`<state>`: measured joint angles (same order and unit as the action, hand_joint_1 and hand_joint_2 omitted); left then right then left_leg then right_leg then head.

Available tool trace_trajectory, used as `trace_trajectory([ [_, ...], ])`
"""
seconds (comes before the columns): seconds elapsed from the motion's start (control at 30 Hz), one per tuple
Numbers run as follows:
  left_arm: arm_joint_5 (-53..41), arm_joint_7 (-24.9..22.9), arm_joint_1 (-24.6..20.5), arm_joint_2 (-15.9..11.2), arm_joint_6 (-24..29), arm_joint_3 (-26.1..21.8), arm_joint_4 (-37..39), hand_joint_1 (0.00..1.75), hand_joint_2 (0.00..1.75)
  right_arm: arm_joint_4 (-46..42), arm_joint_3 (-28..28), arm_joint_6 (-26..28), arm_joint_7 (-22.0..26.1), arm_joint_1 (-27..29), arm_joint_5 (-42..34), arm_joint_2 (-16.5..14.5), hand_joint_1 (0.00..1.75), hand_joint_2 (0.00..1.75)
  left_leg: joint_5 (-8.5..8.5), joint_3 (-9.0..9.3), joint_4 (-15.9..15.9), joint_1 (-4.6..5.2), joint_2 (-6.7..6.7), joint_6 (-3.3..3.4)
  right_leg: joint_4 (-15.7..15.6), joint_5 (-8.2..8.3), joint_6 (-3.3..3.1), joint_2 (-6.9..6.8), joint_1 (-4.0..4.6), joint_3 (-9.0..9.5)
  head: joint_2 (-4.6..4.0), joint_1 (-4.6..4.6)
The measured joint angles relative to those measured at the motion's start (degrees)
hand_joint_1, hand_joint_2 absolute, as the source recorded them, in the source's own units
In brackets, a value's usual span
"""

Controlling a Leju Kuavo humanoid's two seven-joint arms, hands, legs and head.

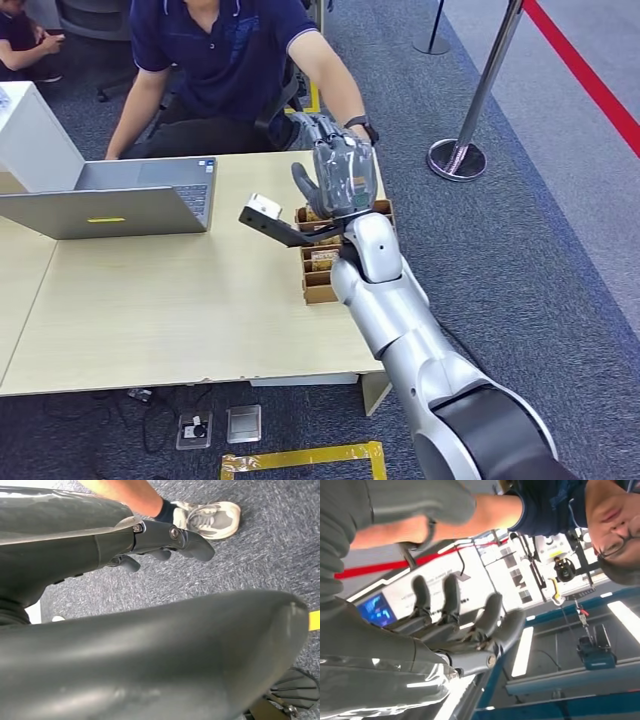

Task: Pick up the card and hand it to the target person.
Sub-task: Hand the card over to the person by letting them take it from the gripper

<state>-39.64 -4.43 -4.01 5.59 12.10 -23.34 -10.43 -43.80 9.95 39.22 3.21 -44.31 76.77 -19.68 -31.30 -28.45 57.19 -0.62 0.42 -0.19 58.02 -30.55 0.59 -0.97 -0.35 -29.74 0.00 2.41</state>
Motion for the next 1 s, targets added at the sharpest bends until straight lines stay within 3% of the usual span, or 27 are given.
trace_trajectory([
  [0.13,-0.12,-0.40,0.09,0.31,-0.08,-0.04,0.00,0.00,0.00,-0.95,-1.22,-0.14,5.86,0.38,-10.79,-0.04,0.00,1.75,0.00,0.02,0.01,0.00,0.00,0.00,-0.01,0.00,0.00,0.00,0.00,0.00,0.00,0.03],
  [0.3,-0.01,-0.67,0.61,0.66,0.07,-0.52,0.00,0.00,0.00,-12.28,0.00,-6.18,11.89,5.34,-36.04,2.95,0.00,1.75,0.00,-0.02,0.05,0.01,-0.06,0.01,-0.06,0.00,0.00,-0.05,0.00,-0.01,0.00,0.04],
  [0.47,0.73,-0.19,1.10,0.69,-0.32,-1.65,0.00,0.00,0.00,-29.54,0.92,-21.77,19.66,15.86,-64.10,10.87,0.00,1.75,-0.02,-0.08,0.07,0.01,-0.19,0.03,-0.17,0.00,0.01,-0.19,0.00,0.00,0.00,0.10],
  [0.57,1.01,0.40,1.45,0.68,-0.50,-2.40,0.00,0.00,0.00,-39.30,-1.36,-30.60,23.55,24.79,-76.25,15.74,0.00,1.75,-0.06,-0.12,0.07,0.01,-0.21,0.05,-0.22,-0.02,0.03,-0.20,0.00,-0.02,0.00,0.13],
  [0.73,0.26,1.33,1.73,0.58,-0.99,-2.85,0.00,0.00,0.00,-51.51,-10.32,-41.93,26.05,40.00,-90.19,19.62,0.00,1.75,-0.12,-0.20,0.05,0.01,-0.20,0.08,-0.24,-0.05,0.06,-0.20,0.00,-0.06,0.00,0.12],
  [1.0,-0.77,2.72,1.71,-0.07,-1.19,-3.23,-0.01,0.00,0.00,-61.18,-23.53,-49.72,24.74,54.77,-96.55,18.56,0.00,1.75,-0.12,-0.12,0.00,0.00,-0.14,0.07,-0.22,-0.05,0.04,-0.16,0.00,-0.04,0.00,-0.04],
])
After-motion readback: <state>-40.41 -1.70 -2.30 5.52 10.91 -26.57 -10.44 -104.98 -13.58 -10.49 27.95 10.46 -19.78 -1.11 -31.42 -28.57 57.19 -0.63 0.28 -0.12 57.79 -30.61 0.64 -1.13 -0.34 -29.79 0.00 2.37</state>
